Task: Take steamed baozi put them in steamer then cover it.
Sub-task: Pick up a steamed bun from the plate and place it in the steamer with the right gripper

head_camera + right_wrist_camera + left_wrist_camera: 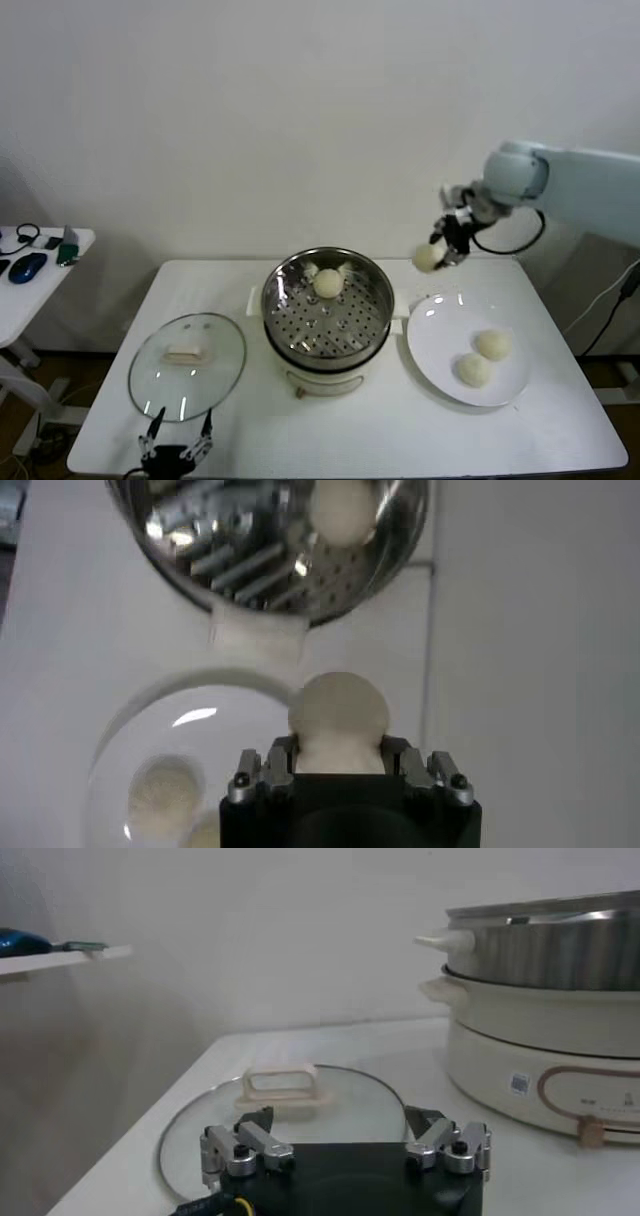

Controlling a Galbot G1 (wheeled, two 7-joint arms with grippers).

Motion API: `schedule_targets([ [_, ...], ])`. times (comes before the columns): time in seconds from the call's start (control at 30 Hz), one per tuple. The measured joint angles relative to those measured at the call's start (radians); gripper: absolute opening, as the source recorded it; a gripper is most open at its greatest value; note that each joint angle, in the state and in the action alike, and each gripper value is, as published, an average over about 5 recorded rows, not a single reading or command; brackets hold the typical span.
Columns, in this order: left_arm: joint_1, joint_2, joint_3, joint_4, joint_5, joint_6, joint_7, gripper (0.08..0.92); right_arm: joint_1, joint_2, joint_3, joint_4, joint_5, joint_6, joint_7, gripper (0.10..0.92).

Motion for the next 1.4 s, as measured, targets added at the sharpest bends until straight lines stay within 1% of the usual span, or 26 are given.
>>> schedule_targets([
  [0.23, -0.007, 0.007, -0.006, 0.002, -0.002, -0.002, 0.0, 0.823, 0.055, 0.145, 0.066, 0.092, 0.133, -0.083, 0.066, 0.568],
  [0.47, -0.009, 0.006, -0.008, 0.004, -0.005, -0.004, 0.0, 0.823, -0.015, 0.296, 0.085, 0.119, 0.182, -0.165, 0.161, 0.566],
  [0.73, -0.012, 0.005, -0.013, 0.013, -0.01, -0.006, -0.001, 0.823, -0.15, 0.404, 0.093, 0.063, 0.169, -0.228, 0.252, 0.567],
  [1.17, -0.024, -0.001, -0.009, 0.021, -0.007, -0.002, 0.0, 0.823, -0.324, 0.474, 0.118, -0.045, 0.135, -0.269, 0.331, 0.565],
  [1.27, -0.023, -0.001, -0.008, 0.02, -0.006, -0.002, 0.0, 0.823, -0.342, 0.479, 0.126, -0.053, 0.133, -0.272, 0.343, 0.584],
  [1.33, -0.02, -0.001, -0.006, 0.017, -0.004, -0.001, 0.0, 0.823, -0.347, 0.478, 0.129, -0.054, 0.135, -0.272, 0.347, 0.626],
  [1.4, -0.017, -0.001, -0.005, 0.013, -0.002, 0.0, 0.0, 0.823, -0.342, 0.474, 0.129, -0.052, 0.139, -0.268, 0.345, 0.687],
])
